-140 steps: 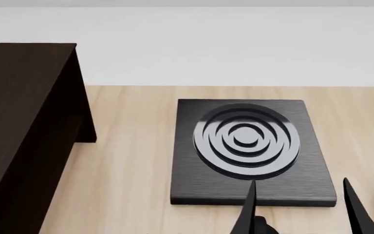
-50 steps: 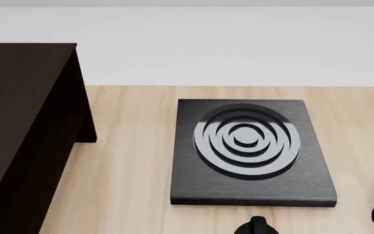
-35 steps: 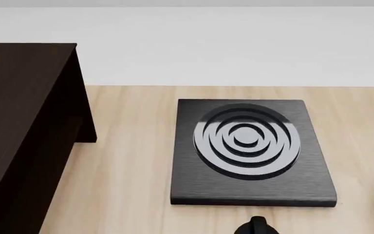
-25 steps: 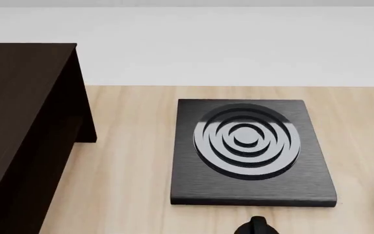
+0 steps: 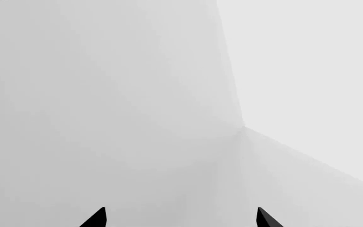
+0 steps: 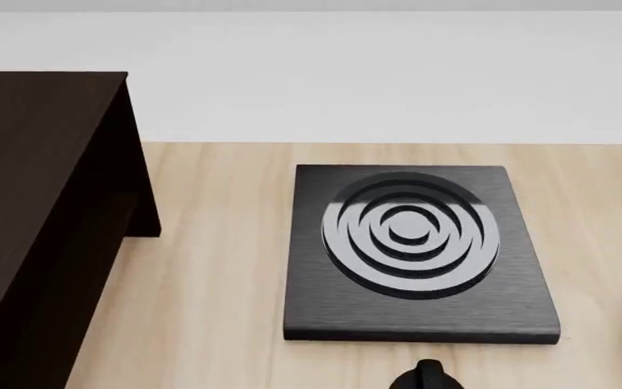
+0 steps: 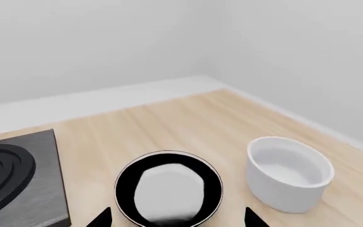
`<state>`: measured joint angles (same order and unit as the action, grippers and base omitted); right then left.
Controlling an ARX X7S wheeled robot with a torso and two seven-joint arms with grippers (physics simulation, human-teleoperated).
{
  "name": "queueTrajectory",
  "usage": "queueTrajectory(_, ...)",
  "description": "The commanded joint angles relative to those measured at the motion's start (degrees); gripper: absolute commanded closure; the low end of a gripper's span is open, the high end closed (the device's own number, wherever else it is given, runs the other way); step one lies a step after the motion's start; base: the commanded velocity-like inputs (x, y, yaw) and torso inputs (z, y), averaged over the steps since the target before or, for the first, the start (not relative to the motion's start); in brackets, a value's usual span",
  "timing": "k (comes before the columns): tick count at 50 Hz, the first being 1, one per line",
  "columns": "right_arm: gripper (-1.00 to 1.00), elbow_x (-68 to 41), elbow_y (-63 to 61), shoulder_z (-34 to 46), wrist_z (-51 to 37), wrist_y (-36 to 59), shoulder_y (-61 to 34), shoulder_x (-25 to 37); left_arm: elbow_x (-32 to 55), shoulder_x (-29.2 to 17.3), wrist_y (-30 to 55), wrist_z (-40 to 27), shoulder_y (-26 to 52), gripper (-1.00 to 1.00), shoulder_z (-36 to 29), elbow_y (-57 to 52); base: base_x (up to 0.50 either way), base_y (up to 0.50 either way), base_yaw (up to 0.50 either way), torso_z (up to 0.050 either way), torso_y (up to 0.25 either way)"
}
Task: Put the frying pan under the cabinet shelf.
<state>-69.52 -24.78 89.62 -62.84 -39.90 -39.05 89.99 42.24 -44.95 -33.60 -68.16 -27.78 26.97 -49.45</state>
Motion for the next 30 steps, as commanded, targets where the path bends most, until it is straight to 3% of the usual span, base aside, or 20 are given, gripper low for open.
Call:
queueTrajectory(1,-1.0,-2.63,1.97,1.77,3.93,-3.29,1.81,-0.01,0.04,0.48,0.39,0.26,-0.02,-1.0,0.29,-0.22,0.0,0.0,0.0,0.0,0.0)
queueTrajectory(9,-1.0,-5.74,4.17,2.51,6.96,-4.38,2.65,-1.22,0.31,0.67,0.5,0.62,0.27,-1.0,0.19,-0.09,0.0,0.0,0.0,0.0,0.0)
queueTrajectory(30,-1.0,-12.25,8.01,0.74,12.51,3.41,0.42,-3.94,0.71,1.06,1.16,1.2,0.54,-1.0,0.53,-0.32,0.0,0.0,0.0,0.0,0.0)
